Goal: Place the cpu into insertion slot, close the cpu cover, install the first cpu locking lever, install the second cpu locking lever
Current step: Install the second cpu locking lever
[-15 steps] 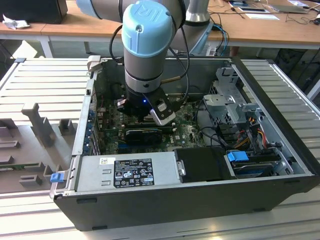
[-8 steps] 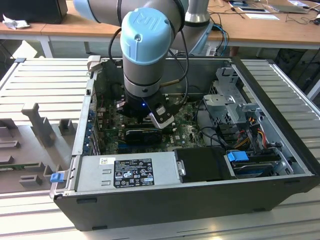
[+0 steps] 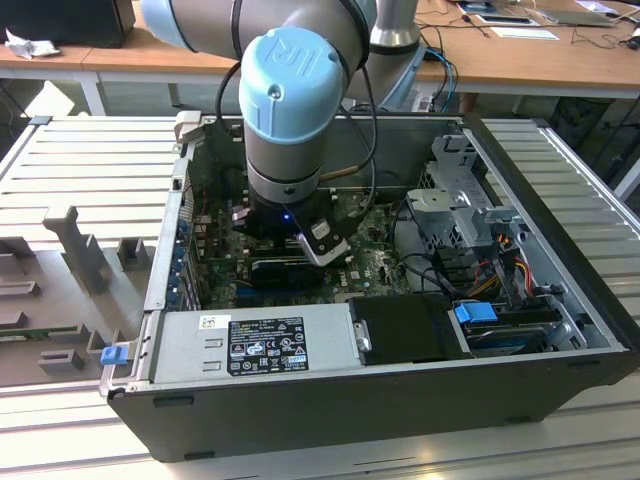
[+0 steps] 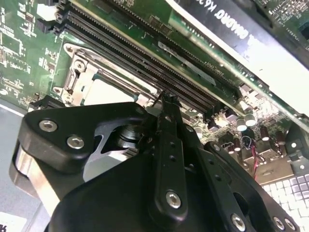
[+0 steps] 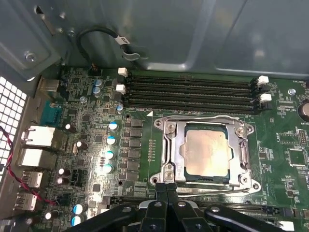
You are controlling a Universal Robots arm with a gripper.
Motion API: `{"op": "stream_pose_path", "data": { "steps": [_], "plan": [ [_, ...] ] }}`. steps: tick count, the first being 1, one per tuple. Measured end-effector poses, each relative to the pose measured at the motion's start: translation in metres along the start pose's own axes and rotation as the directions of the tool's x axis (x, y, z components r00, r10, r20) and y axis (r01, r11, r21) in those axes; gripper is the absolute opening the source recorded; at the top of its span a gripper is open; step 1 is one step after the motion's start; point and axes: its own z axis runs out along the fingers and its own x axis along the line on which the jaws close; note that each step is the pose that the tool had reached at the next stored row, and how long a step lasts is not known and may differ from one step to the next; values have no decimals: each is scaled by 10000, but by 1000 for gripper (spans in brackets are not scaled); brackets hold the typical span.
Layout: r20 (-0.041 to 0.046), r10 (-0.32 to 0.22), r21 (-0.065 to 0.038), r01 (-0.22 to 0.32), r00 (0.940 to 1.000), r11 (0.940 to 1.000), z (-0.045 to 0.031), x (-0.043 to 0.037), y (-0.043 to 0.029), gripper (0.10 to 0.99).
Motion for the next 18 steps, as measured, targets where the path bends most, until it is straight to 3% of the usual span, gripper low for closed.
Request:
{"op": "stream_pose_path", "data": {
  "steps": [8,10,18],
  "plan": [
    [17,-4,-282,4,10000,9996,71,43,-27,106],
    [25,-5,-411,6,10000,9992,88,43,-32,106],
    [31,-7,-500,8,10000,9987,136,56,-15,106]
  ]
}}
